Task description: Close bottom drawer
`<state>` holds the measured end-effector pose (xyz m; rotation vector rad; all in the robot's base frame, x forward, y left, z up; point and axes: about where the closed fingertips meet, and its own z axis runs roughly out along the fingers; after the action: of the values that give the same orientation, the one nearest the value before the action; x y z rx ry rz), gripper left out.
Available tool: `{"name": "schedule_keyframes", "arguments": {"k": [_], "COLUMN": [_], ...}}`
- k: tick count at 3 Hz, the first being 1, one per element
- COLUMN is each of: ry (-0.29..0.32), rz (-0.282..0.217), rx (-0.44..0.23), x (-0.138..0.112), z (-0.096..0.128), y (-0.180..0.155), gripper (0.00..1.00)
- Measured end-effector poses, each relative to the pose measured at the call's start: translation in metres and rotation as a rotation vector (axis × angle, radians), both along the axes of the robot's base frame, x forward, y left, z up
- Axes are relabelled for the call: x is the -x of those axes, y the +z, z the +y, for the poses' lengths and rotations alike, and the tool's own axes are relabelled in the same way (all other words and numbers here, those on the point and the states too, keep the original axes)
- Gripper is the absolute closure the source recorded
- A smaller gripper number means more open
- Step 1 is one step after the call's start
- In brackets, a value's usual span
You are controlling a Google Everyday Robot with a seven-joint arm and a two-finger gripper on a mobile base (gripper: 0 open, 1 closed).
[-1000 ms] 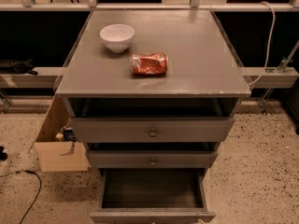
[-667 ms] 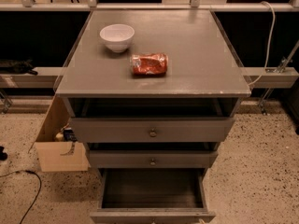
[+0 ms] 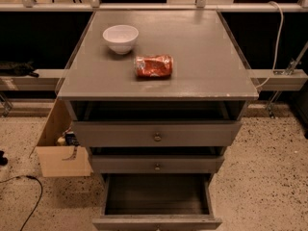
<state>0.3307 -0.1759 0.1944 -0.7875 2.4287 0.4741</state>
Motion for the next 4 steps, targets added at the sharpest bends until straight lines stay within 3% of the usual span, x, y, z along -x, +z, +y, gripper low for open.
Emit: {"name": "schedule_keyframes", "arguments": {"k": [1, 2, 3, 4], "ry": [0.0, 0.0, 0.0, 0.0], "rz": [0.0, 0.001, 0.001, 0.001], "rx": [0.0, 0.007, 0.007, 0.007], "x": [0.0, 0.0019, 0.0019, 0.0019], "z": [0.0, 0.0011, 0.0011, 0.0011], "y": [0.0, -0.0021, -0.0021, -0.0021], "gripper": [0.25, 0.21, 0.42, 0.5]}}
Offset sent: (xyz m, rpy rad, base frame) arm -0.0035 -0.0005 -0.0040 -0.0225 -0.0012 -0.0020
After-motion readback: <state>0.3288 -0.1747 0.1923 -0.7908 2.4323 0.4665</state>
